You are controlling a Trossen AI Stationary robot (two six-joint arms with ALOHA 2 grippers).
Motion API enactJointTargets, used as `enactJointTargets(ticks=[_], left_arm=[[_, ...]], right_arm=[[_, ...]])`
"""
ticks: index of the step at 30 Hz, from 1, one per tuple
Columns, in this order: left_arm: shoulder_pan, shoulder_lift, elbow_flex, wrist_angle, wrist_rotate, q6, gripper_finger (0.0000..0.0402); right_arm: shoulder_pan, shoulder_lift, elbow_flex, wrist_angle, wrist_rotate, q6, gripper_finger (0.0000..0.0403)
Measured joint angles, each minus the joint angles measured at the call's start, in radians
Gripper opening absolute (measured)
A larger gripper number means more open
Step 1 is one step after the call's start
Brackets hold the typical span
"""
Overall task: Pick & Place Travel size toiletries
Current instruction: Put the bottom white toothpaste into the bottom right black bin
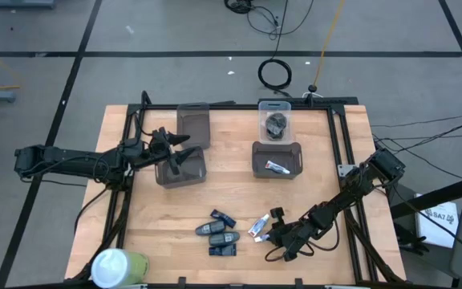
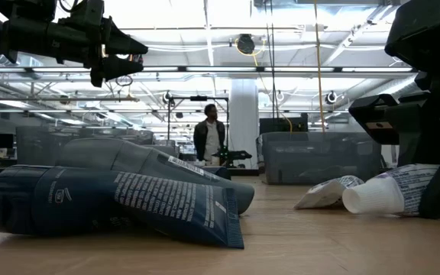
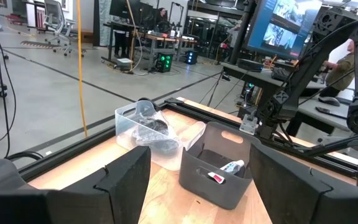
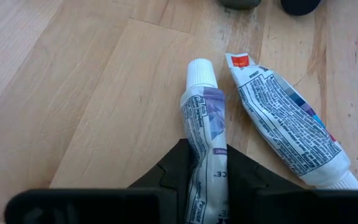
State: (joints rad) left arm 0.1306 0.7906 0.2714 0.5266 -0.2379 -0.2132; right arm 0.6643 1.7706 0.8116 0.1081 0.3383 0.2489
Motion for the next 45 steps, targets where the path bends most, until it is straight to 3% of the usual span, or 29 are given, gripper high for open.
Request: enactJointTargets(ticks=[45], left_arm=[[0.000, 0.000, 0.000, 0.000, 0.000, 0.000, 0.0271]], right_arm=[[-0.004, -0.022, -0.001, -0.007, -0.029, -0.002, 0.0057]])
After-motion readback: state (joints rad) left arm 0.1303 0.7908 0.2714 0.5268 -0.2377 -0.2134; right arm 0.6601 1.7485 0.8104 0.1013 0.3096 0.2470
